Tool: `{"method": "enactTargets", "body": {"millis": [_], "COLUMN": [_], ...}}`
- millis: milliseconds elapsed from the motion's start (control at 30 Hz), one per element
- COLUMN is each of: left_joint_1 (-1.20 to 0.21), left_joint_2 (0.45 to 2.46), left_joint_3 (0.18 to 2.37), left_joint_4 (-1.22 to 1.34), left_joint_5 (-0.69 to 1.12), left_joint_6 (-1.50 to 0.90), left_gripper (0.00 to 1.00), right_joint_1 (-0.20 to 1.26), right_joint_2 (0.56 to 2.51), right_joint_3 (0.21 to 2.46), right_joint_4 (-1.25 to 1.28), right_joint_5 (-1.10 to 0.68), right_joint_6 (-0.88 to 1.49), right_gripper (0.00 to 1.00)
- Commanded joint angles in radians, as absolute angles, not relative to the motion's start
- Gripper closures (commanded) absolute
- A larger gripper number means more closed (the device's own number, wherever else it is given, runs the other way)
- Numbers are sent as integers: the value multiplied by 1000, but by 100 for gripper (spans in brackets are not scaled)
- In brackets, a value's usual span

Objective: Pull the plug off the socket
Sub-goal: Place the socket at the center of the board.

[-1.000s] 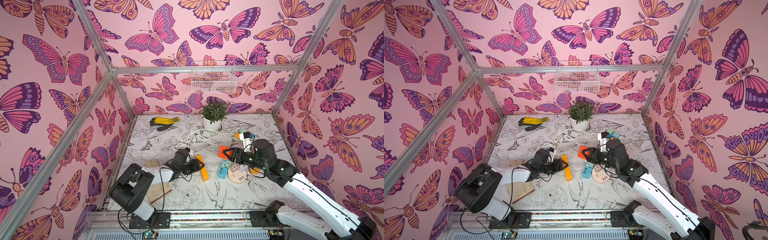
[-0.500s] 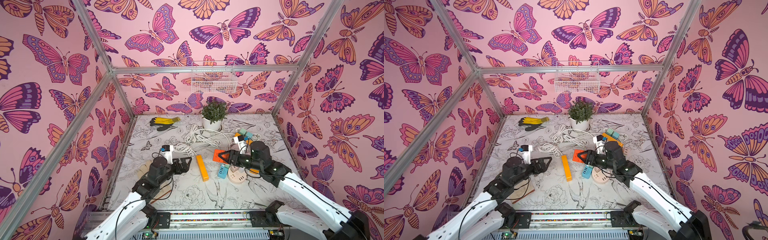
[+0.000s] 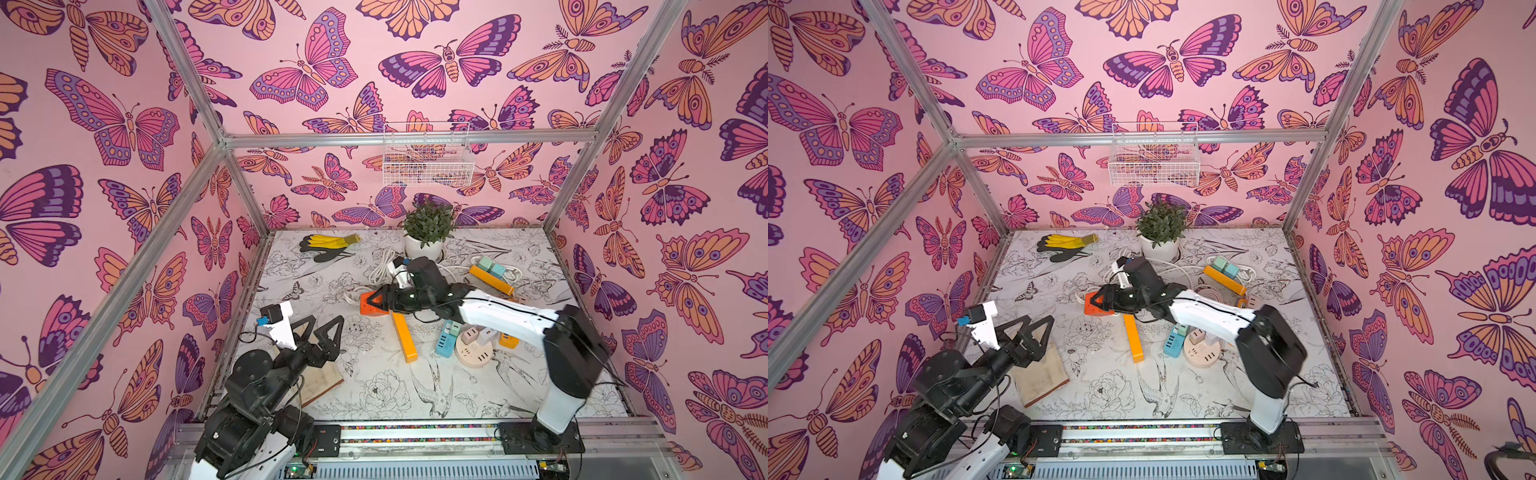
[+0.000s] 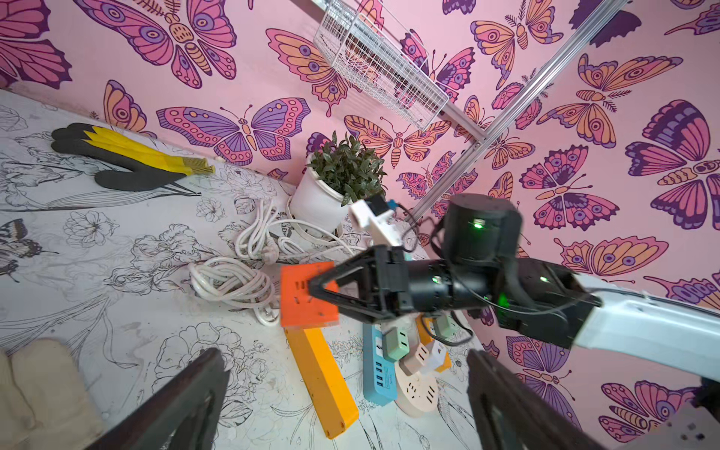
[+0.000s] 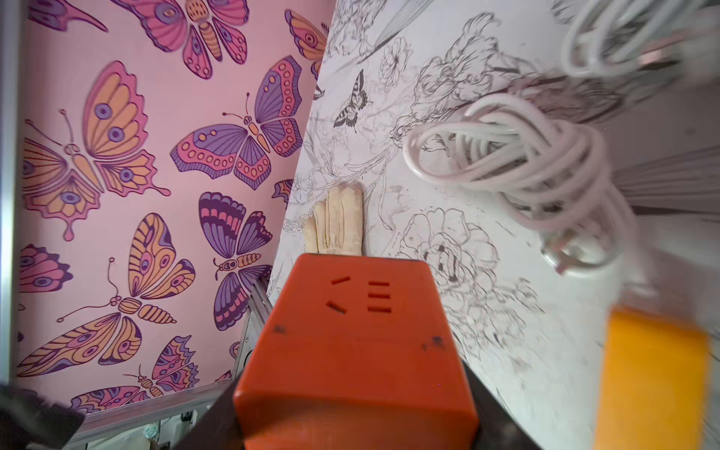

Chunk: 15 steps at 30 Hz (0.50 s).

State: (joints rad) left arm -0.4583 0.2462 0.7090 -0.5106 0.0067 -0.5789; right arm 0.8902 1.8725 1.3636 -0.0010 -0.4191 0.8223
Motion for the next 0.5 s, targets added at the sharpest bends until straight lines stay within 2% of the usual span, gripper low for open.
{"method": "enactTargets", "body": {"millis": [0, 167, 467], "left_joint_1": [-456, -456, -456], "left_joint_2": [218, 180, 132], "left_joint_3": [705, 678, 660], "left_joint_4": [-618, -632, -645], "left_joint_5": [-20, -19, -7], "left_joint_6": [-549, -567, -604], "left_gripper": [0, 1, 0], "right_joint_1": [899, 913, 961], "right_joint_2": [2048, 2311, 2628], "right_joint_3": [1555, 1891, 2381], "right_joint_4": [-22, -118, -343], "right_joint_5": [-413, -422, -377], "right_joint_6": [860, 907, 936], "right_gripper": [48, 48, 44]}}
